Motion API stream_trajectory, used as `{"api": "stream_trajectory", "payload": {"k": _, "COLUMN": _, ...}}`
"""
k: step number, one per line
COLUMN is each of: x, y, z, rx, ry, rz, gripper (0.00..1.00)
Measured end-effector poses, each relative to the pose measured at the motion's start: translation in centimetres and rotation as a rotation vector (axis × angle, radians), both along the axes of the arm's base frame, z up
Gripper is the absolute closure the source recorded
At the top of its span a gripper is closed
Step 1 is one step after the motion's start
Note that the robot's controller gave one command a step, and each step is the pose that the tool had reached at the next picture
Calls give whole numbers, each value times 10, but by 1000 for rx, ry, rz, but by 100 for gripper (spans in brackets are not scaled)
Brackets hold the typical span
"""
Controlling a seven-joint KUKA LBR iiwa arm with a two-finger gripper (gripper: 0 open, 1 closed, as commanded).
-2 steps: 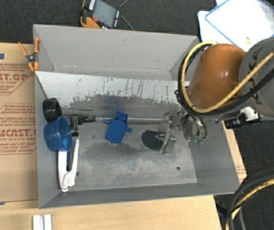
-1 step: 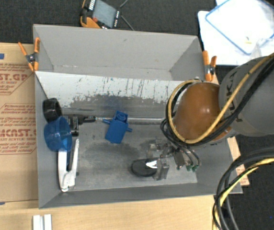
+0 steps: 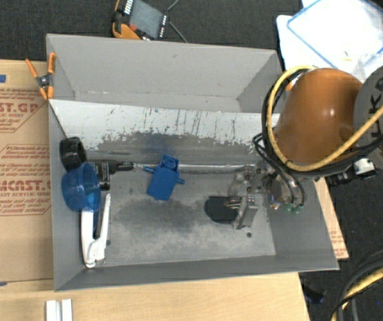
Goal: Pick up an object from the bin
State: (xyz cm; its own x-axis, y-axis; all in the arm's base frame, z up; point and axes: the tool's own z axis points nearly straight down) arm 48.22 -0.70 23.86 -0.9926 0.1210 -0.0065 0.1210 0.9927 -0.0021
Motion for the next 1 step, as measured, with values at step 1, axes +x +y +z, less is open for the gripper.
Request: {"api": "stream_trajectory", "payload": {"k": 1, "x": 4, "y": 0, "z": 8, "rx": 0, "ry": -20, "rz": -18, "gripper": 100}}
